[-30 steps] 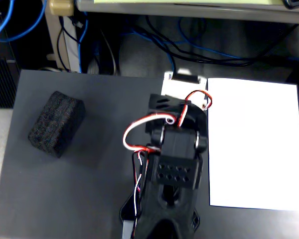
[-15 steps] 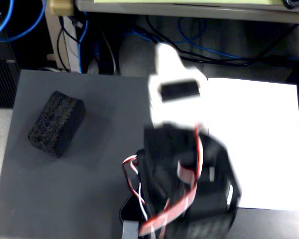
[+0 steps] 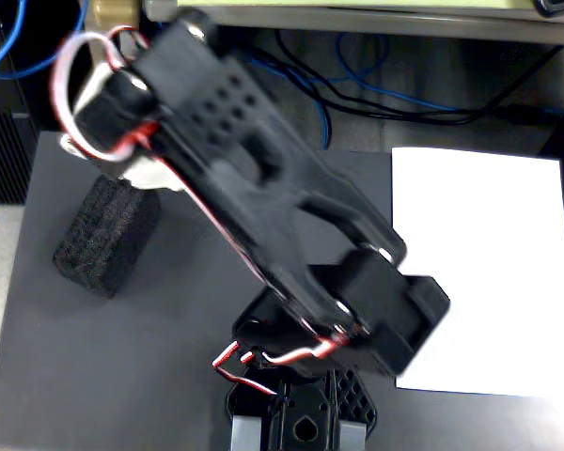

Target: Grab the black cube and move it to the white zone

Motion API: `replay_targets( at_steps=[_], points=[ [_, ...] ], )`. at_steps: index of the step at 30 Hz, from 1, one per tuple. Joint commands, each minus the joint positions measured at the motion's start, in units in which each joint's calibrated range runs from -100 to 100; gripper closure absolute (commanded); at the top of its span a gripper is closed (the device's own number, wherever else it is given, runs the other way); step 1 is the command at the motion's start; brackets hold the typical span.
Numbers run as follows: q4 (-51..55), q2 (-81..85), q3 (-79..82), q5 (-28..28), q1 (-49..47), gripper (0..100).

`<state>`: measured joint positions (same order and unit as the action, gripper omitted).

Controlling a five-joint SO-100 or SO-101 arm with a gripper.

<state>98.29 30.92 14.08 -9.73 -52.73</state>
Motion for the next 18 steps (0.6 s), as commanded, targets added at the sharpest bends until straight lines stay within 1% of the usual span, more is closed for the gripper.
replay_targets(
  at_steps=[1,3,4,7,8,11,12,14,18],
  points=[
    [1.11,-7.53,-4.01,-3.00,-1.35,98],
    [1.20,-11.56,-4.10,-3.00,-1.35,98],
    [1.20,-13.24,-4.10,-3.05,-1.87,93],
    [1.20,-16.43,-4.10,-3.05,-1.35,71],
    [1.20,-16.60,-4.10,-3.05,-1.35,66],
    [1.28,-16.60,-3.83,-3.10,-1.94,56],
    [1.28,-16.60,-3.20,-3.10,-1.94,54],
    [1.28,-16.60,3.51,-3.10,-2.01,51],
    [1.20,-15.76,5.96,-3.10,-1.87,51]
  ],
)
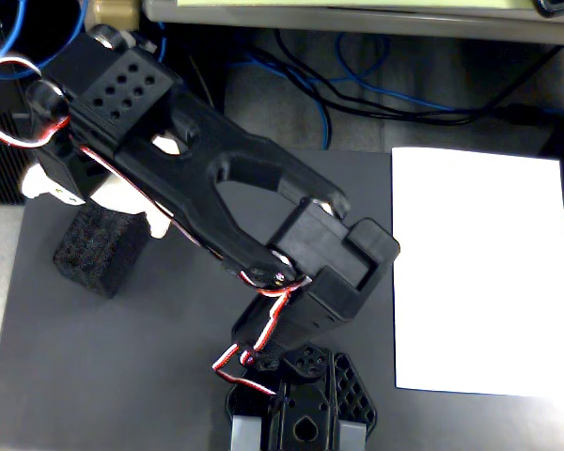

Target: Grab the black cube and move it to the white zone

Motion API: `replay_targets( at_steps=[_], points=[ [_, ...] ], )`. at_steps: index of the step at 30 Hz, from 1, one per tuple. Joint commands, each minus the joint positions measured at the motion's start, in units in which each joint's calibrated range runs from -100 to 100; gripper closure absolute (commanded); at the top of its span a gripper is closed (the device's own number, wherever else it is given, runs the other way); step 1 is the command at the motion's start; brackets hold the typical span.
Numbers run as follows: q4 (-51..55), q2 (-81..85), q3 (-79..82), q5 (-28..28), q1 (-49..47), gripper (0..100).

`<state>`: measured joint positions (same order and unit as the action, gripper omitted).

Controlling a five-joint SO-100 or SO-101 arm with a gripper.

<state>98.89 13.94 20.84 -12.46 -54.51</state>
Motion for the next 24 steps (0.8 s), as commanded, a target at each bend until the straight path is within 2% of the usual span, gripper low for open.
replay_targets(
  at_steps=[1,9,12,15,24],
  points=[
    [0.60,1.22,-0.80,-0.32,-0.09,51],
    [0.43,1.30,-12.32,-0.27,-0.09,51],
    [0.60,0.38,-11.32,-0.01,0.42,47],
    [0.51,0.38,-7.15,-0.27,0.42,35],
    [-3.26,-3.15,-3.52,-0.27,0.42,34]
  ],
)
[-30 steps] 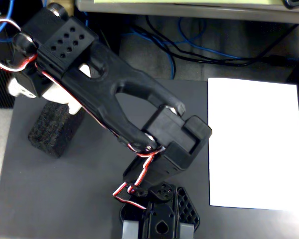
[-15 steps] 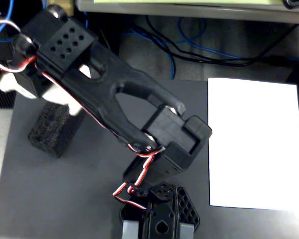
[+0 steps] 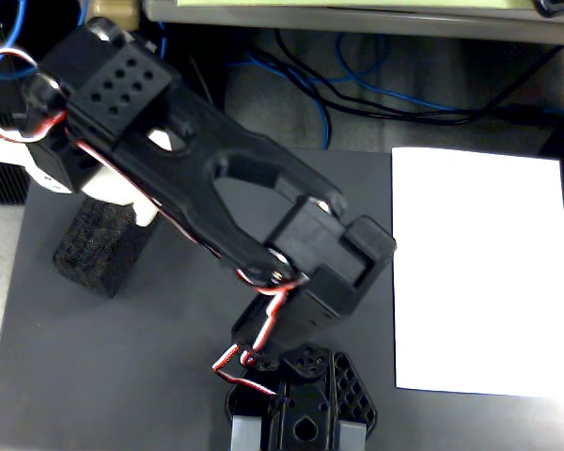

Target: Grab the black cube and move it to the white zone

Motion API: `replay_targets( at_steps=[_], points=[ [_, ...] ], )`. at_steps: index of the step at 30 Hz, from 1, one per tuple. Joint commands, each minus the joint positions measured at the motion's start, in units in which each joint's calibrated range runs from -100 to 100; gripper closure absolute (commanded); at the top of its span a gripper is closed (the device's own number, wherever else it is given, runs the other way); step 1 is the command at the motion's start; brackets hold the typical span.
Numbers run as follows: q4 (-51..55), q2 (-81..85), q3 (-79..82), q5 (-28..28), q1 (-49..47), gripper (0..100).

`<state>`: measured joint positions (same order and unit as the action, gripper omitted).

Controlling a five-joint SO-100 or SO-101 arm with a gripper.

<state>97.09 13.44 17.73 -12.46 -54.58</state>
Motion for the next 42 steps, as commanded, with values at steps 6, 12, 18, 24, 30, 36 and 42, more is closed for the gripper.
replay_targets(
  at_steps=[6,12,18,24,30,36,42],
  points=[
    [-6.87,-20.20,-1.41,-0.27,0.20,34],
    [-16.30,-21.13,6.93,-0.22,-0.02,35],
    [-21.19,-21.13,11.73,-0.17,-0.17,35],
    [-24.53,-21.13,11.82,-0.06,-0.24,58],
    [-35.51,-21.13,12.46,0.30,-0.17,99],
    [-35.25,-20.12,11.91,0.36,0.50,99],
    [-21.19,2.73,3.84,8.11,0.64,99]
  ],
)
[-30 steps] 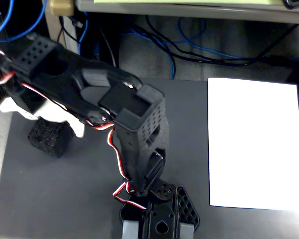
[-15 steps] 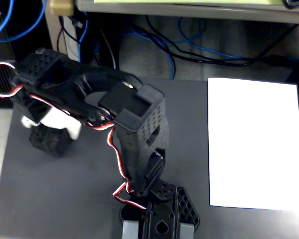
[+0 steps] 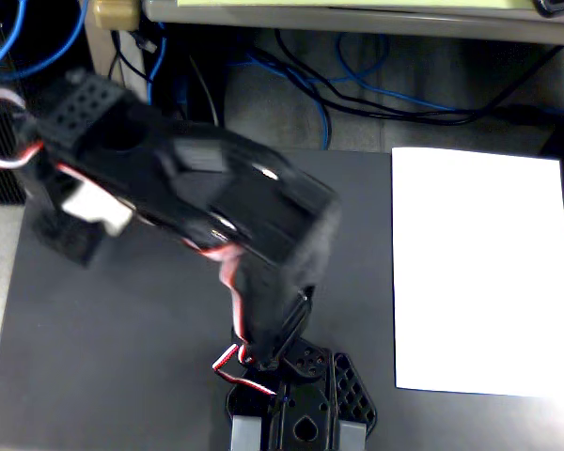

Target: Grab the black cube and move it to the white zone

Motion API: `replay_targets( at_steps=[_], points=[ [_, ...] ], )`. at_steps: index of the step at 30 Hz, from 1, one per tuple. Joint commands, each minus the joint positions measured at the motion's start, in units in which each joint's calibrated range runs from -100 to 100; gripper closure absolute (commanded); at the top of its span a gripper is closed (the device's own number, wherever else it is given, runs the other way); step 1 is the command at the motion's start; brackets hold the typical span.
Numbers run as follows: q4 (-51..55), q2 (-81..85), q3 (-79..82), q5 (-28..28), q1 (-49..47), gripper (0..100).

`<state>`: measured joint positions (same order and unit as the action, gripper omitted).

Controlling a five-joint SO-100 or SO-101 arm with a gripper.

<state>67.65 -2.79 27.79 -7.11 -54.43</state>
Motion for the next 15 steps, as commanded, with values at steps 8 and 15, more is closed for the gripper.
replay_targets(
  at_steps=[8,15],
  points=[
    [19.06,56.59,-3.76,4.96,35.30,99],
    [19.14,62.80,-3.76,3.02,57.23,99]
  ],
)
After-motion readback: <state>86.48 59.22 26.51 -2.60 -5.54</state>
